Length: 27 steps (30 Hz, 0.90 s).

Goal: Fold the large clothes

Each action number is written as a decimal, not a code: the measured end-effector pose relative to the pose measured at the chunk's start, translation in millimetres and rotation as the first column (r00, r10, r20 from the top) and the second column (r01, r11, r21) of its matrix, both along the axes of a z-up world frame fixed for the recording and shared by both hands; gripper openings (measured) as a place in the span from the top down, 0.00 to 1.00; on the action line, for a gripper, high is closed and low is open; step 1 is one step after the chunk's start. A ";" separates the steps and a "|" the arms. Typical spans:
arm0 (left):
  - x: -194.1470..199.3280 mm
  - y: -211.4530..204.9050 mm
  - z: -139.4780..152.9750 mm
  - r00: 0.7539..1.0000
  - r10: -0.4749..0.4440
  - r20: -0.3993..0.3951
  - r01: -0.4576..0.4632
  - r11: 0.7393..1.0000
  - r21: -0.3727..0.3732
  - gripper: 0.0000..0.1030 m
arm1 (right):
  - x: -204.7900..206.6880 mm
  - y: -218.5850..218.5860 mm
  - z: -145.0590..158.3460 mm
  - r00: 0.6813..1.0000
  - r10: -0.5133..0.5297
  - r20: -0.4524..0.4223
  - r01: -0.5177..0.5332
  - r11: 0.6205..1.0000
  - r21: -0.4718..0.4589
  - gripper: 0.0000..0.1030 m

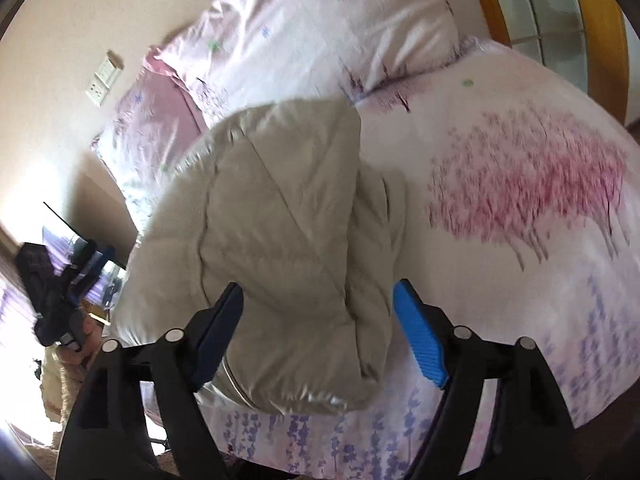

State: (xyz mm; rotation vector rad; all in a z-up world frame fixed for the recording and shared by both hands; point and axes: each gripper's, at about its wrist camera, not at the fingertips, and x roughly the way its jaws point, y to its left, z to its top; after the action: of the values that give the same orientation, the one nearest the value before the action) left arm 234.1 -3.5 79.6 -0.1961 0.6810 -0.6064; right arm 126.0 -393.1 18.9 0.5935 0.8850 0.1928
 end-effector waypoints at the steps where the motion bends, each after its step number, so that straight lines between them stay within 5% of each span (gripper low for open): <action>1: 5.7 0.2 -4.4 0.999 -0.015 -0.040 0.015 1.000 -0.010 0.10 | 6.6 -4.0 -1.1 1.000 0.008 -0.030 -0.007 1.000 0.025 0.01; 7: 25.9 -11.8 -34.5 0.967 -0.116 -0.226 0.093 0.989 -0.111 0.08 | 46.8 -29.2 -30.3 0.981 0.023 -0.193 0.018 0.978 0.207 0.01; 16: 46.0 -26.5 -52.8 0.926 -0.190 -0.326 0.139 0.975 -0.173 0.08 | 87.8 -25.7 -75.2 0.945 0.190 -0.266 -0.049 0.887 0.460 0.01; 21: 56.7 -33.1 -60.3 0.911 -0.222 -0.349 0.171 0.970 -0.171 0.02 | 99.3 -20.0 -86.9 0.926 0.261 -0.273 -0.087 0.850 0.519 0.01; 27: 73.4 -27.8 -75.4 0.868 -0.278 -0.412 0.184 0.950 -0.253 0.02 | 106.7 -5.0 -83.3 0.908 0.327 -0.263 -0.156 0.845 0.512 0.01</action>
State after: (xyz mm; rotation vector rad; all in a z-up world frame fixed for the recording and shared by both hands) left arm 307.5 -31.3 4.3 -0.4607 1.0960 -0.8791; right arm 232.7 -398.1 -64.4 0.9996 1.2676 0.5703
